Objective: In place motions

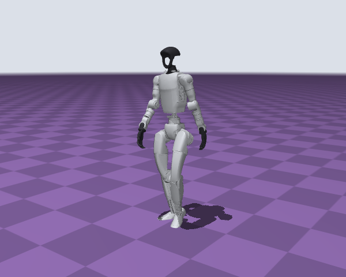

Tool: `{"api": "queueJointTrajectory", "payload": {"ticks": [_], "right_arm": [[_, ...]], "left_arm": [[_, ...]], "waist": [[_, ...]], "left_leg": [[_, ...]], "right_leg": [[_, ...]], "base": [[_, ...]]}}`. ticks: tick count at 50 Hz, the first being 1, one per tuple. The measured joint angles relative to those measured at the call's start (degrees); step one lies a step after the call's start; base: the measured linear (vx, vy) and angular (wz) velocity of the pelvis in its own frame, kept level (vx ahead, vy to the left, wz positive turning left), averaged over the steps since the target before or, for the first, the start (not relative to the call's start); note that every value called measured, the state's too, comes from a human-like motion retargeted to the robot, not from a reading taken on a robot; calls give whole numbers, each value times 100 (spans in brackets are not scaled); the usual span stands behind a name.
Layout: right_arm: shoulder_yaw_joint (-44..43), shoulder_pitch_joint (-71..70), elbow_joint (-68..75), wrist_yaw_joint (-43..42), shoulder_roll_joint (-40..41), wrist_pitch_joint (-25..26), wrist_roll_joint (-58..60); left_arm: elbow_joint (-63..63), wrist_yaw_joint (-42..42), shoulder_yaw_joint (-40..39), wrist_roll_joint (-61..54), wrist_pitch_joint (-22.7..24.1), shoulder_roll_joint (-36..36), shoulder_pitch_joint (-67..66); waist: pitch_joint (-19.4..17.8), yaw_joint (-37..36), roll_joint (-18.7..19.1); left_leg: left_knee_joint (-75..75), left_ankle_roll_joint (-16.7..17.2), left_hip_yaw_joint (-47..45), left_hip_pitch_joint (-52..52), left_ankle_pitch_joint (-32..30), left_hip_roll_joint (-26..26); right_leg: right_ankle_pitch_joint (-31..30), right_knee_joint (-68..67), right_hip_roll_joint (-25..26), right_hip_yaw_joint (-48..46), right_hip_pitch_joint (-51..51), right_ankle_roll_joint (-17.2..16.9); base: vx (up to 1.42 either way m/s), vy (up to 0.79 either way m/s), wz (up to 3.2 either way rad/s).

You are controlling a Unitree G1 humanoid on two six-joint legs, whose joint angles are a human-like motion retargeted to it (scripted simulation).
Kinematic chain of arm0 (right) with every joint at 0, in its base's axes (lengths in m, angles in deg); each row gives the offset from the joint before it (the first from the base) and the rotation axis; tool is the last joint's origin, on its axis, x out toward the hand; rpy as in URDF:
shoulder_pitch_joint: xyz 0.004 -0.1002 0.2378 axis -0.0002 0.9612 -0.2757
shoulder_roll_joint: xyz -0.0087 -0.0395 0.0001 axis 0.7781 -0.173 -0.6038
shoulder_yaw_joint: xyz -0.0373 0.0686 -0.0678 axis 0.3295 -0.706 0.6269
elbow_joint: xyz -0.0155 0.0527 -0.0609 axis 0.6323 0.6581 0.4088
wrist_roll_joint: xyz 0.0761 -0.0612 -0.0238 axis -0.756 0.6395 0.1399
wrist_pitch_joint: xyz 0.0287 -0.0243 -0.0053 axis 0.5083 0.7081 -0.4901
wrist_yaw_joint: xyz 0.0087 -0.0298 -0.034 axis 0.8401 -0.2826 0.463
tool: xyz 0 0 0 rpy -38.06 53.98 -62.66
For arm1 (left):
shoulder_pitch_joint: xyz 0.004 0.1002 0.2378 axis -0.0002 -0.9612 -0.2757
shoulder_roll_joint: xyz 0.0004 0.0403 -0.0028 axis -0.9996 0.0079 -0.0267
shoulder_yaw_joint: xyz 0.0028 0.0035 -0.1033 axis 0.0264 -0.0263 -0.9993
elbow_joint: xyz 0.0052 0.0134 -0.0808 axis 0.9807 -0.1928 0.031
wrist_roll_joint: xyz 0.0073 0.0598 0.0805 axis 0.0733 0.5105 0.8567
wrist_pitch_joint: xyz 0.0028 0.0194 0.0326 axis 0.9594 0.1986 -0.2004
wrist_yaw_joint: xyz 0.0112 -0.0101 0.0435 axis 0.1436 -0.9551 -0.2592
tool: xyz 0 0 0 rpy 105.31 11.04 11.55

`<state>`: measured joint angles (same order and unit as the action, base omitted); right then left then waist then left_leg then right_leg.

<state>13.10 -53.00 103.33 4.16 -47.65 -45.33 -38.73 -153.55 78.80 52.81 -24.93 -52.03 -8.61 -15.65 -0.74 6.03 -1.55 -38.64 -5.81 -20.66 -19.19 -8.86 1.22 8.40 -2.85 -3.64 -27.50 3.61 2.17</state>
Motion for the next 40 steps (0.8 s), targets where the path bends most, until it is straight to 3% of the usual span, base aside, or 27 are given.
{"api": "queueJointTrajectory", "payload": {"ticks": [3, 6, 7, 8, 9, 10, 12, 14, 20, 28, 31, 34, 40], "right_arm": [[-20, 374, 577, -25, 18, 115, 19], [-90, 698, 1356, -96, -47, 297, 181], [-90, 780, 1650, -93, -86, 369, 296], [-46, 836, 1974, -63, -132, 451, 468], [-29, 924, 2234, -29, -183, 567, 660], [-25, 1027, 2462, 7, -236, 701, 862], [-65, 1169, 2801, 28, -302, 964, 1264], [28, 1314, 3017, 44, -347, 1077, 1500], [-86, 1834, 3118, 262, -500, 1137, 1944], [-417, 1877, 2597, 72, -439, 1005, 1381], [-491, 1834, 2162, 15, -295, 768, 1145], [-269, 1698, 2005, -360, -193, 740, 1479], [110, 1487, 1997, -758, -166, 619, 2310]], "left_arm": [[183, 60, 149, -20, 46, 18, 264], [364, 181, 362, -23, 86, 41, 585], [390, 217, 418, -26, 89, 54, 693], [382, 241, 431, -23, 73, 75, 805], [341, 268, 501, 24, 8, 81, 936], [285, 297, 598, 92, -81, 80, 1076], [107, 187, 809, 283, -150, 26, 1488], [92, 2, 971, 362, -203, -9, 1814], [539, -734, 1468, 651, -290, -10, 2315], [1000, -654, 1456, 490, -16, 129, 2285], [776, -621, 1425, 626, -58, 101, 2217], [453, -640, 1355, 725, -97, 38, 2079], [-174, -312, 870, 693, -185, -36, 1762]], "waist": [[73, -48, 86], [166, -119, 265], [207, -380, 328], [232, -1171, 381], [298, -1322, 434], [383, -1152, 487], [464, 240, 483], [345, 23, 452], [366, 112, 435], [327, 188, 432], [286, 863, 484], [258, 1280, 513], [174, 1066, 584]], "left_leg": [[1311, 100, -68, 688, -127, -146], [2512, 256, 53, 1349, 649, -248], [2880, 189, -223, 1550, 958, -285], [3377, -110, -1191, 1779, 1142, -391], [3644, -213, -1366, 1852, 1187, -419], [3796, -218, -1145, 1847, 1161, -409], [3775, 135, 262, 1781, 1068, -327], [3990, 50, -152, 1858, 951, -390], [4012, -33, -64, 1819, 951, -436], [4031, -82, -180, 1847, 1006, -430], [4037, -138, 398, 1767, 918, -494], [4037, -171, 693, 1715, 872, -523], [4111, -129, 326, 1703, 884, -296]], "right_leg": [[37, 5, 187, 60, -3, 21], [75, 15, 468, 125, -3, 31], [54, 5, 595, 399, -26, 54], [-35, -38, 791, 1235, -97, 125], [-57, -38, 875, 1419, -130, 134], [-46, -17, 904, 1277, -145, 113], [99, 22, 653, -78, -131, -40], [88, -37, 693, 187, -139, -25], [46, -13, 679, 190, -192, -39], [39, -153, 673, 428, -319, -33], [30, -249, 577, -166, -439, -50], [47, -358, 594, -487, -575, 29], [22, -1020, 481, -116, -931, -150]], "base": [[6, -2, -19], [9, 0, -57], [19, 1, -338], [18, 1, -394], [16, 2, -269], [5, 3, 239], [-7, 3, 387], [-9, 4, 7], [3, 2, -6], [-2, 4, -23], [-2, 2, 151], [-2, 2, 86], [-6, 2, -59]]}}
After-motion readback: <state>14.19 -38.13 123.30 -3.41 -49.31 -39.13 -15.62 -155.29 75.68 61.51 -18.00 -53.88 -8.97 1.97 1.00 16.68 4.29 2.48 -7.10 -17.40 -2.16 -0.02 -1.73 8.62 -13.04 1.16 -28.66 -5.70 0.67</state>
